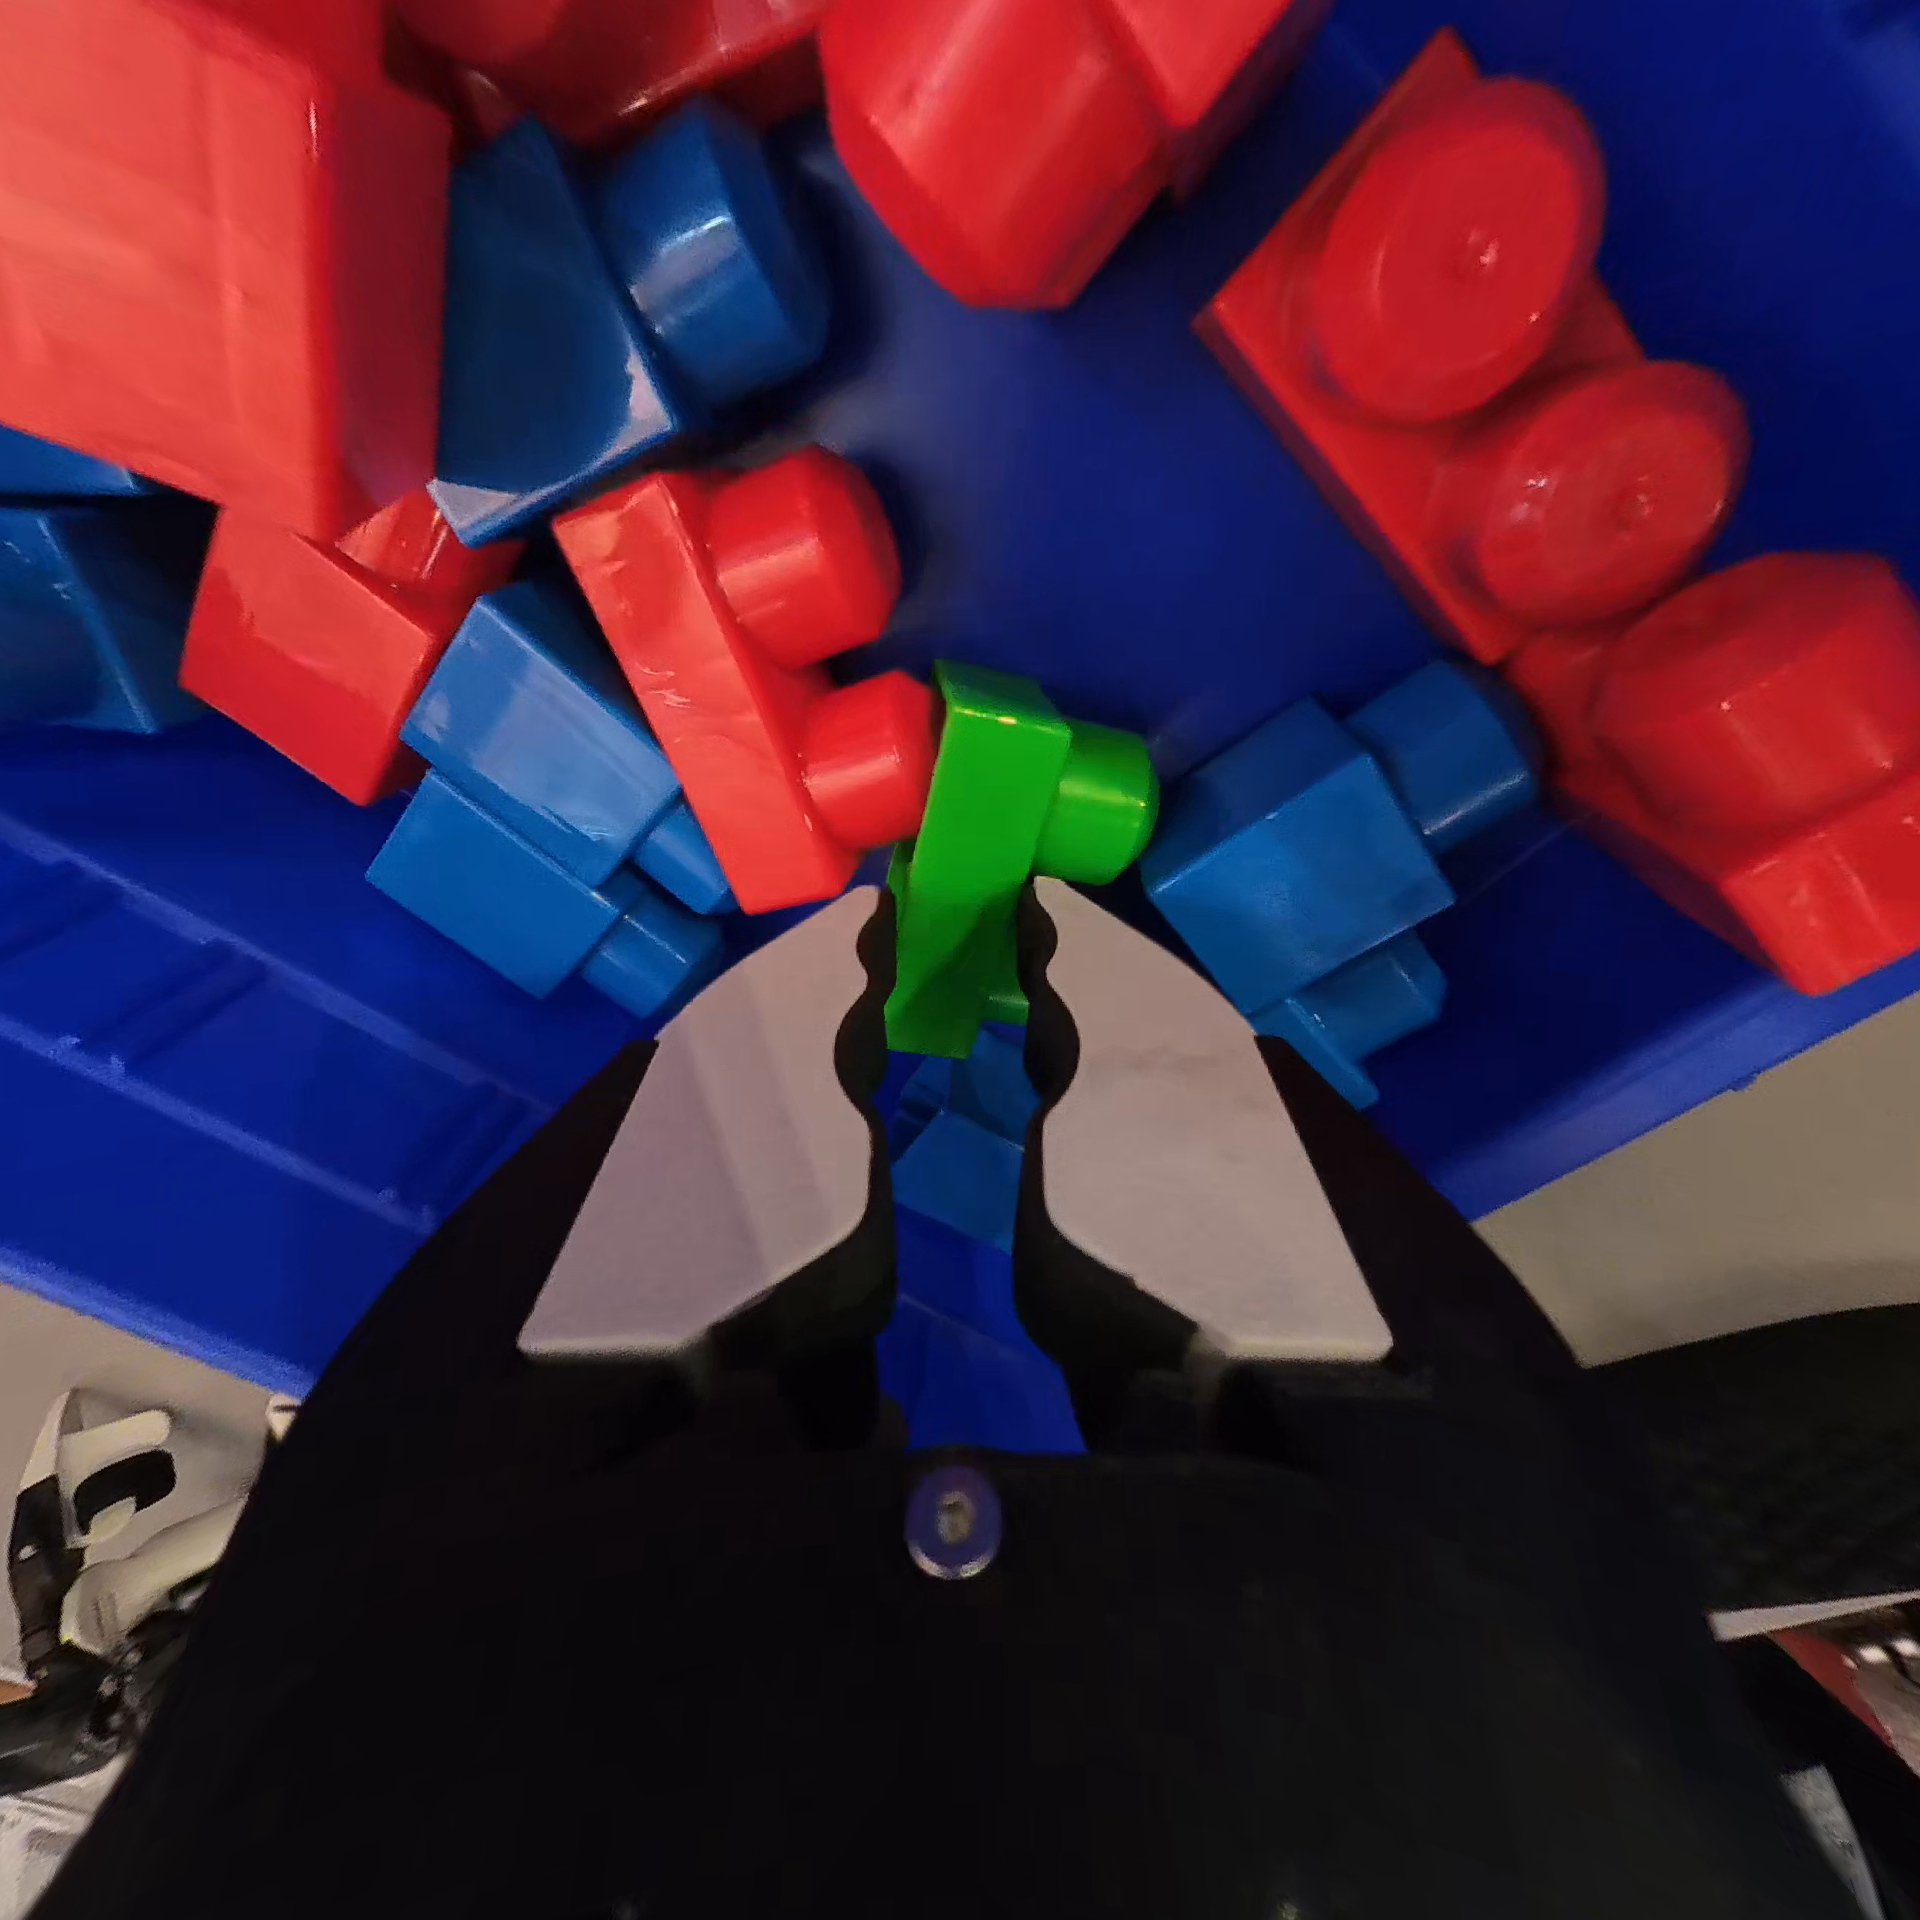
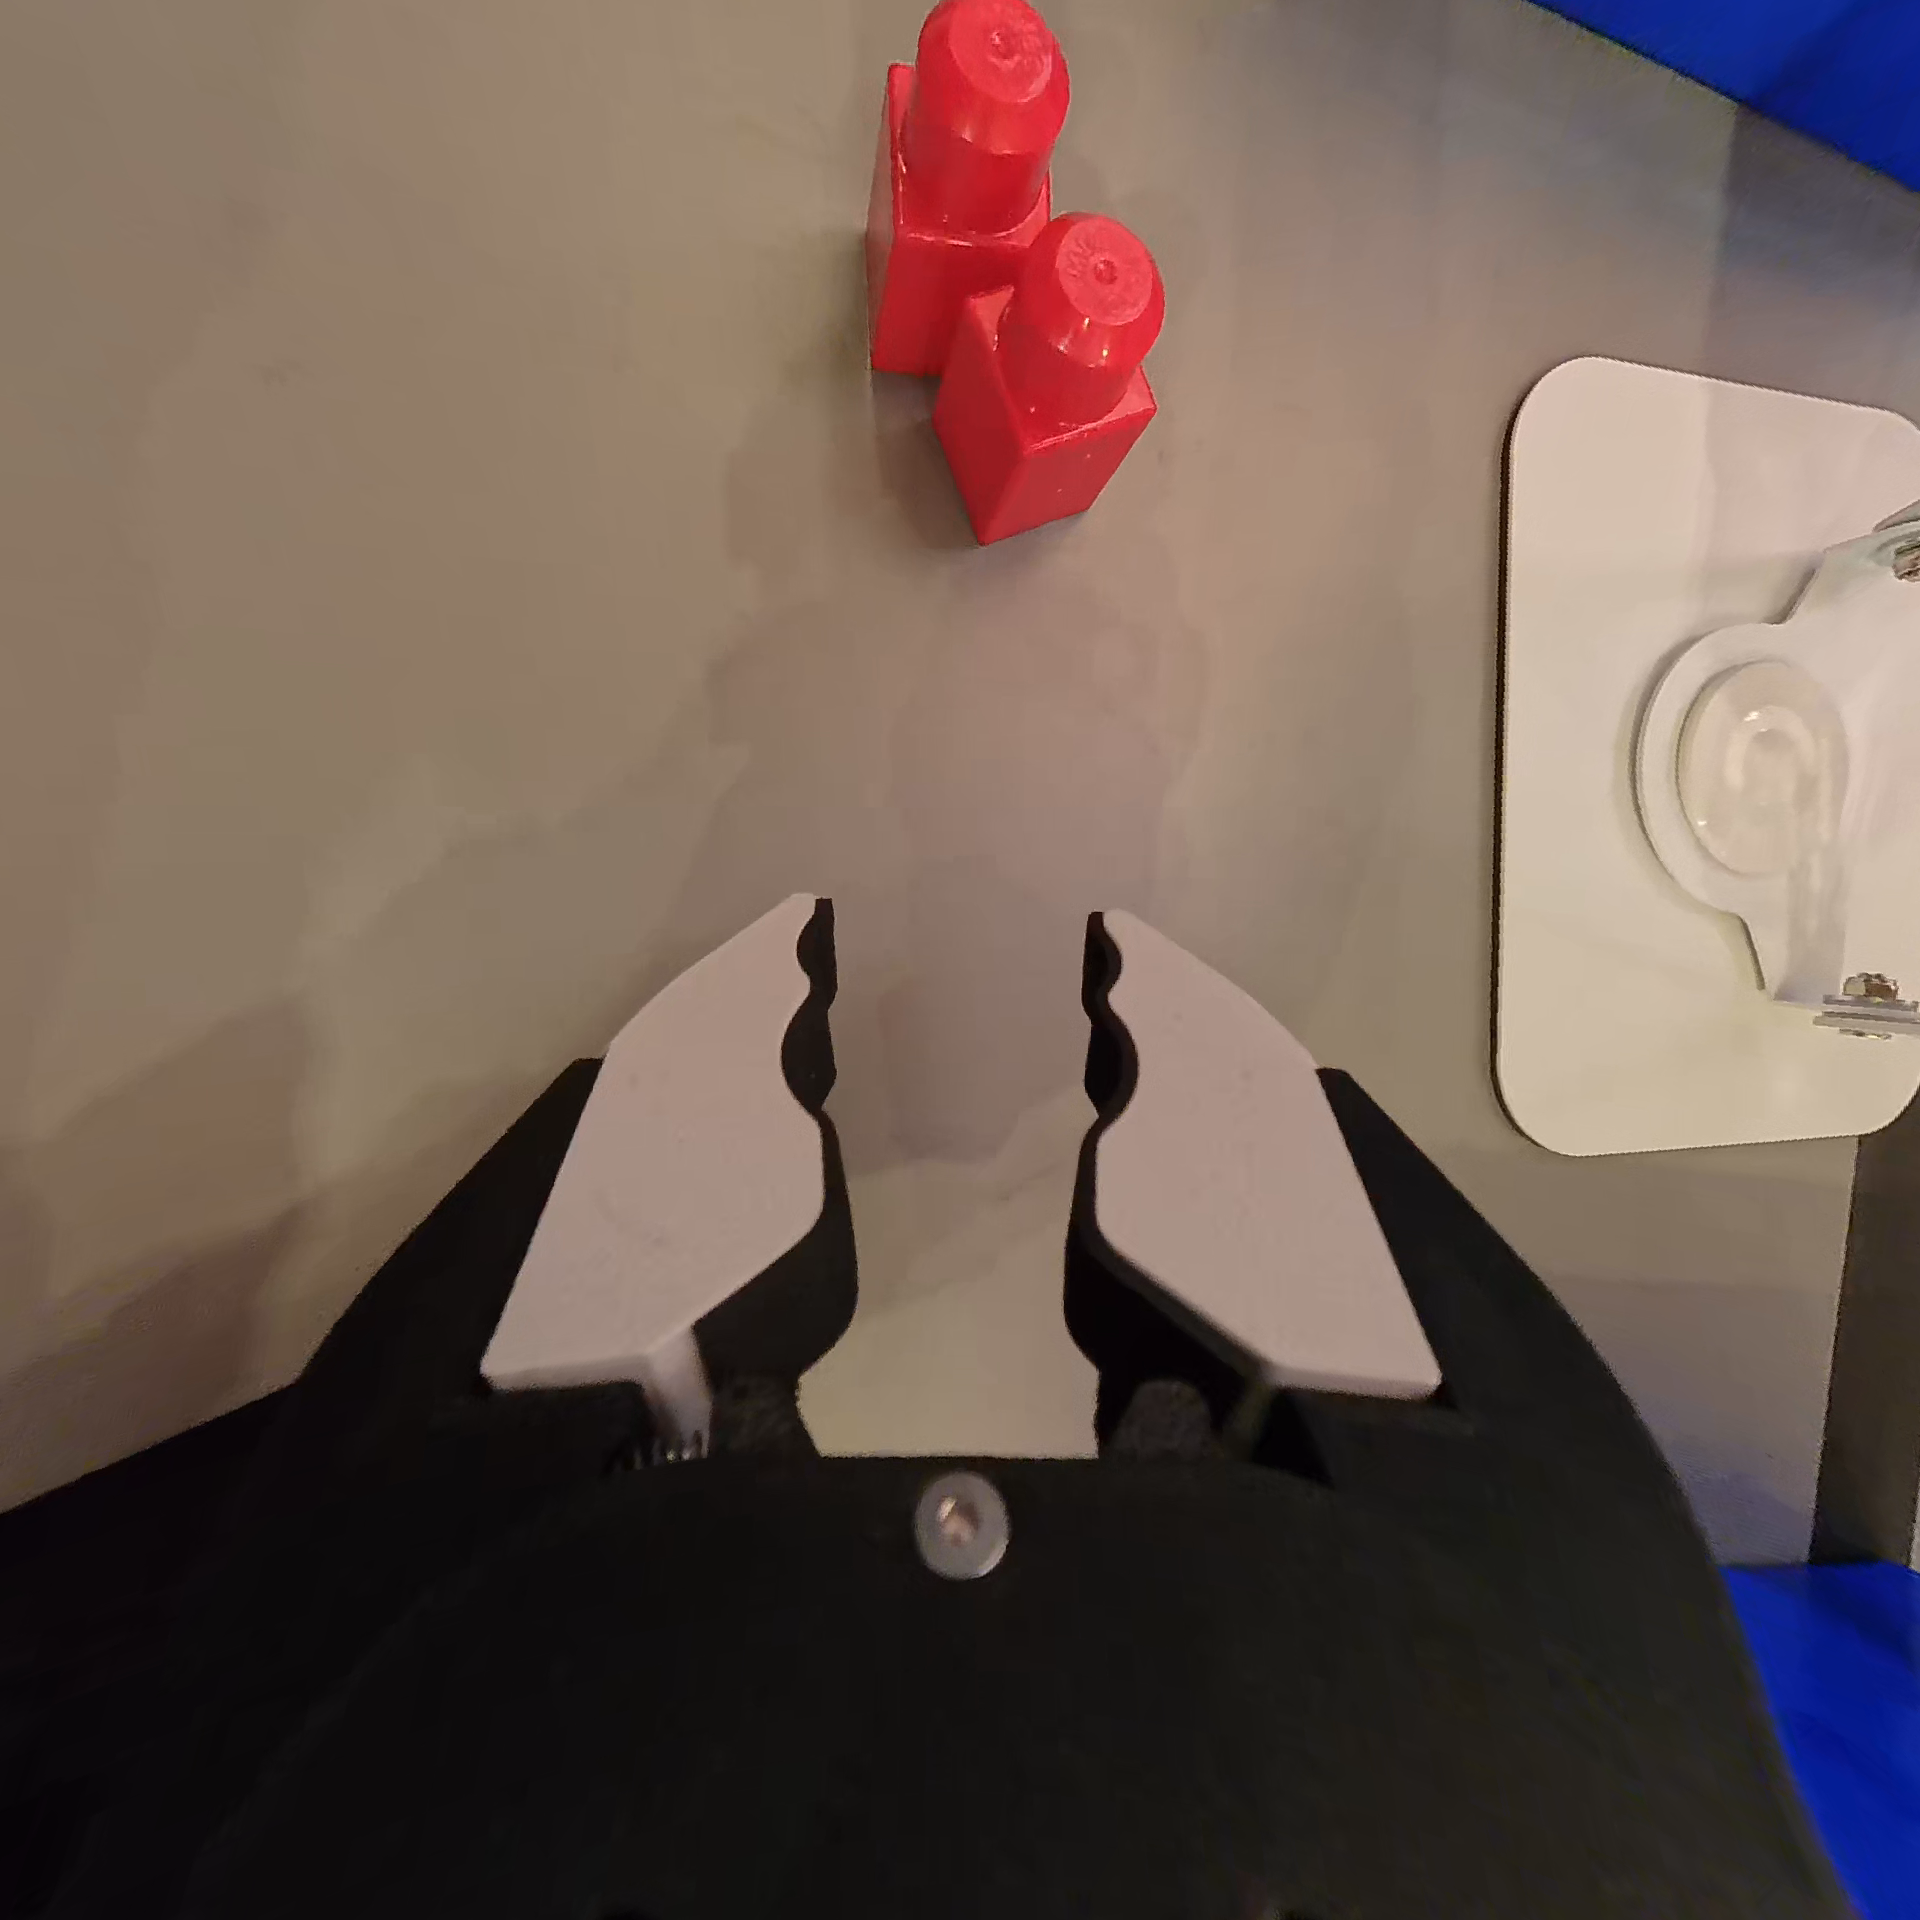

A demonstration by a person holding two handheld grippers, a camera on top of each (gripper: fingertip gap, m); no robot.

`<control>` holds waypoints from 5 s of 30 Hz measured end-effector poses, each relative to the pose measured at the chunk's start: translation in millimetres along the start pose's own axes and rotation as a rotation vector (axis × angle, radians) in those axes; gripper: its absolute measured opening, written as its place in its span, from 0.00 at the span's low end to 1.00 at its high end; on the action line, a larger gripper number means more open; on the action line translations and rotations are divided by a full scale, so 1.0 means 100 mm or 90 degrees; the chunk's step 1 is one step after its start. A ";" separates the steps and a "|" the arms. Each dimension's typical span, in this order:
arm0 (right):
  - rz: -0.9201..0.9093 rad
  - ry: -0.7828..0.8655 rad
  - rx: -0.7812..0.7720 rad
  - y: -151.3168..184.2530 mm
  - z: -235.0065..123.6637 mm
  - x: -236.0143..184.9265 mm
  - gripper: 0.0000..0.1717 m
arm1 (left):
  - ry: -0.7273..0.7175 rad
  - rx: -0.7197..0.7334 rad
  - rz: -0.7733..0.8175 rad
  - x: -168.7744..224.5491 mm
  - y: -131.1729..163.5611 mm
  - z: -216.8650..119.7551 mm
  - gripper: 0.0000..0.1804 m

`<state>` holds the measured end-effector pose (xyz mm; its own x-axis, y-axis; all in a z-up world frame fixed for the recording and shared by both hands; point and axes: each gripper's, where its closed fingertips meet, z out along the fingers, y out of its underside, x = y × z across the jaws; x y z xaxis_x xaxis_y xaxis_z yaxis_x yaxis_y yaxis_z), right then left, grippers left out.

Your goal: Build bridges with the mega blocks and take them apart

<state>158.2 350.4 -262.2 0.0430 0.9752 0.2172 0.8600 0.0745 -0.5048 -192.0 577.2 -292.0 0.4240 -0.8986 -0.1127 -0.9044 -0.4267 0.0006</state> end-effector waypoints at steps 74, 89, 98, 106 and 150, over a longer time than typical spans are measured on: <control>0.108 -0.088 -0.007 -0.18 0.57 -0.55 0.49 | 0.121 0.534 -0.025 2.83 -0.83 -0.57 0.29; 0.128 -0.088 0.064 -0.46 0.38 -0.30 0.55 | 0.093 0.496 -0.039 2.79 -1.01 -0.31 0.24; 0.121 -0.162 0.066 -0.67 0.58 -0.32 0.52 | 0.079 0.504 -0.095 2.77 -1.13 -0.29 0.21; 0.104 -0.168 0.070 -0.68 0.57 -0.31 0.53 | 0.077 0.522 -0.101 2.75 -1.13 -0.29 0.21; 0.170 -0.268 0.073 -0.82 0.63 -0.16 0.59 | 0.028 0.474 -0.193 2.70 -1.21 -0.13 0.51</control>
<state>54.4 341.7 -277.0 0.0245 0.9612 -0.2747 0.7843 -0.1888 -0.5909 32.3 385.3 -309.5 0.6441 -0.7640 0.0375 -0.5378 -0.4871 -0.6881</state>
